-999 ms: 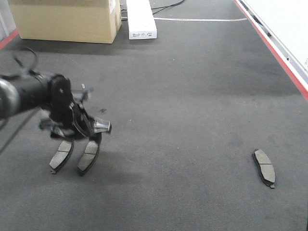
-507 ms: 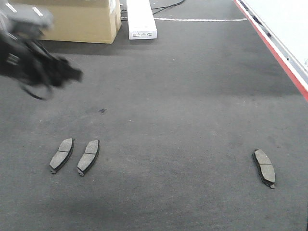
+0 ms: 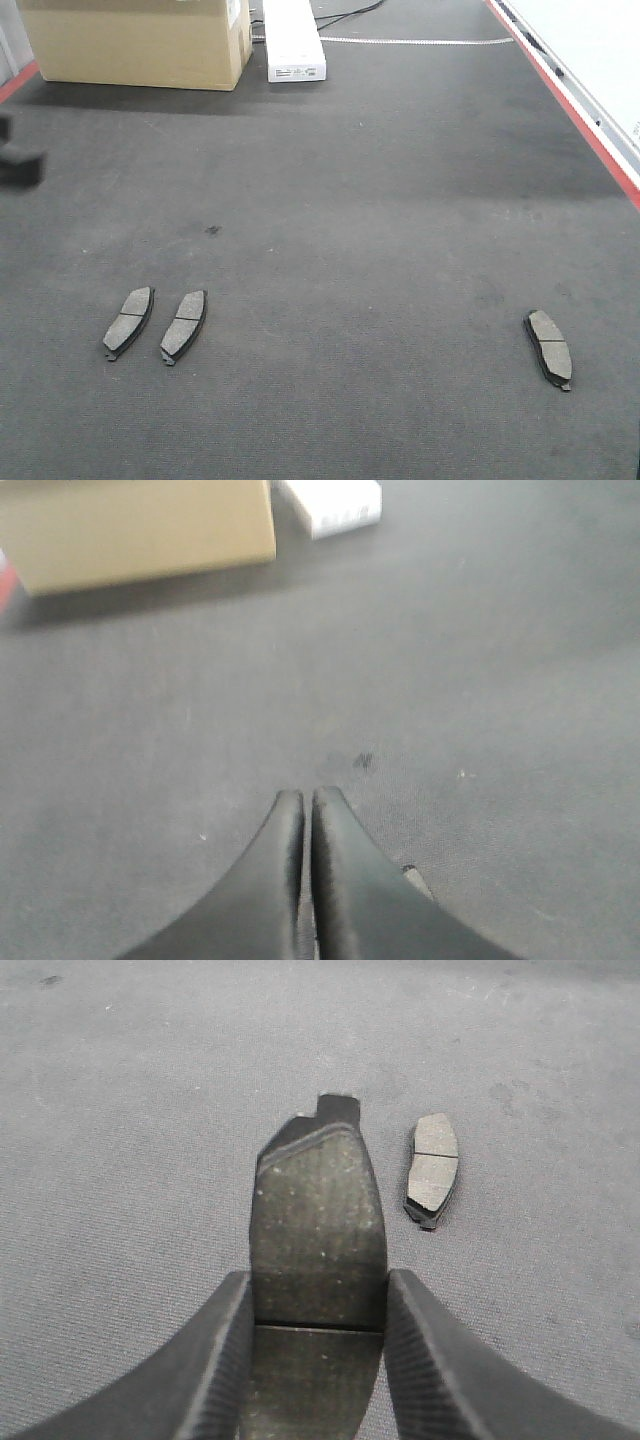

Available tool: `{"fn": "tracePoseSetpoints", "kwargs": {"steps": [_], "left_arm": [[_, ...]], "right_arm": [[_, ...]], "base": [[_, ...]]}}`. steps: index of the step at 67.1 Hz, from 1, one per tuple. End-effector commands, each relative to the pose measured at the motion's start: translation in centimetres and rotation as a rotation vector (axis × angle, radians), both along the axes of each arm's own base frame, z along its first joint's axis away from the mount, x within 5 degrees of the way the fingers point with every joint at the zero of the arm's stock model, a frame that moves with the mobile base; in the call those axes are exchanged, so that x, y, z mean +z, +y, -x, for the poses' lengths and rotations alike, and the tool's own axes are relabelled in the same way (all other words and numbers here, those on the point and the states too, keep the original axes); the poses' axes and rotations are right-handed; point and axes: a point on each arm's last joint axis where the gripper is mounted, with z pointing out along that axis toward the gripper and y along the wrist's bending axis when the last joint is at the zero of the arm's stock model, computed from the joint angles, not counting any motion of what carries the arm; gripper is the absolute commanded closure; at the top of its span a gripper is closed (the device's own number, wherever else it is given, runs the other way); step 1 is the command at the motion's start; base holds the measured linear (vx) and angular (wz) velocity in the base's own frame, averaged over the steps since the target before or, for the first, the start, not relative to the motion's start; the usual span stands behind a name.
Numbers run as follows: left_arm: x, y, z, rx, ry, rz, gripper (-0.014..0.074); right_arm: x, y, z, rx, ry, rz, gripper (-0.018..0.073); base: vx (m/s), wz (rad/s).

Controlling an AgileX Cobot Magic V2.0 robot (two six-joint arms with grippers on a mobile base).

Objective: Move and align brake pads A on conveyor
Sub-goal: 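Open the left gripper and lift it away from the placed pad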

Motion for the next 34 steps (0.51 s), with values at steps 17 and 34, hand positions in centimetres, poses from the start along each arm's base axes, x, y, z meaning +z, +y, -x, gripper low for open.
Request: {"fn": "tracePoseSetpoints", "kwargs": {"steps": [17, 34], "left_arm": [[-1.8, 2.4, 8.1, -0.036, -0.217, 0.044, 0.0603], [-3.0, 3.6, 11.5, -0.023, -0.267, 0.061, 0.0603]], "right_arm": [[1.6, 0.0, -0.4, -0.007, -0.108, -0.007, 0.0564], [1.6, 0.0, -0.4, -0.007, -0.108, -0.007, 0.0564]], "base": [[0.0, 0.0], [0.0, 0.0]]}}
